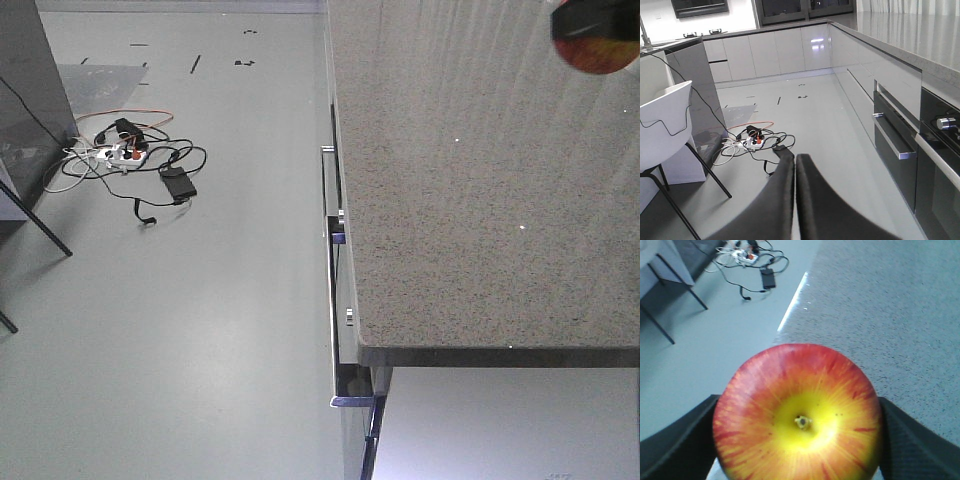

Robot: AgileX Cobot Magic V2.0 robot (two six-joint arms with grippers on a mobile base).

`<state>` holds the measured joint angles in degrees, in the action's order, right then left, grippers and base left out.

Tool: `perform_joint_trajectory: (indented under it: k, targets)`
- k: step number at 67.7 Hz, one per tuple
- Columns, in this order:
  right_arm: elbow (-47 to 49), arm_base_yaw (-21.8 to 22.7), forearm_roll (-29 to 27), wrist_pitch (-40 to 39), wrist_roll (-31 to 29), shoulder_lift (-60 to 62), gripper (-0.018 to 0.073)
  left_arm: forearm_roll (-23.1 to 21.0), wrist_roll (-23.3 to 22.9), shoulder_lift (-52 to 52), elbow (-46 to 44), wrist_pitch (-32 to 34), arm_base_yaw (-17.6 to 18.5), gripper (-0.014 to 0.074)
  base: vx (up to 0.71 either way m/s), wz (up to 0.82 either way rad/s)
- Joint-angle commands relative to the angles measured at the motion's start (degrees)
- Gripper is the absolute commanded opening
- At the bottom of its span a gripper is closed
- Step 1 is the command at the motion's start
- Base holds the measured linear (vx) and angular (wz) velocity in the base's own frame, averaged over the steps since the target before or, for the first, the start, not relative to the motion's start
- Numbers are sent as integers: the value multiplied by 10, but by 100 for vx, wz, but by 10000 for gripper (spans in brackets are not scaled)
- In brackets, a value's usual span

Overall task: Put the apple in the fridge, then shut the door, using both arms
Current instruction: 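Lift the apple off the countertop with the right gripper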

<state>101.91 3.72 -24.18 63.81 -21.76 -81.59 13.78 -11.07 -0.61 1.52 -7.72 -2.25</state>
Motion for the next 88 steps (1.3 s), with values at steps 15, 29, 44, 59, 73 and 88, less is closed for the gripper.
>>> perform_joint_trajectory:
  k: [15,29,44,59,73,88]
  targets:
    - [19,2,-23,20,-5,98,91,-3,-1,-10,8,38,2,-8,0,0]
    - [19,2,-23,21,-6,118,91,-3,-1,-10,8,38,2,-8,0,0]
    - [19,2,-23,21,-6,118,91,-3,-1,-10,8,38,2,-8,0,0]
    - [19,2,-23,21,-6,118,91,-3,-1,-10,8,38,2,-8,0,0]
    - [19,2,-23,21,-6,118,91,-3,-1,-10,8,38,2,-8,0,0]
    - [19,2,-23,21,-6,118,91,-3,-1,-10,8,38,2,-8,0,0]
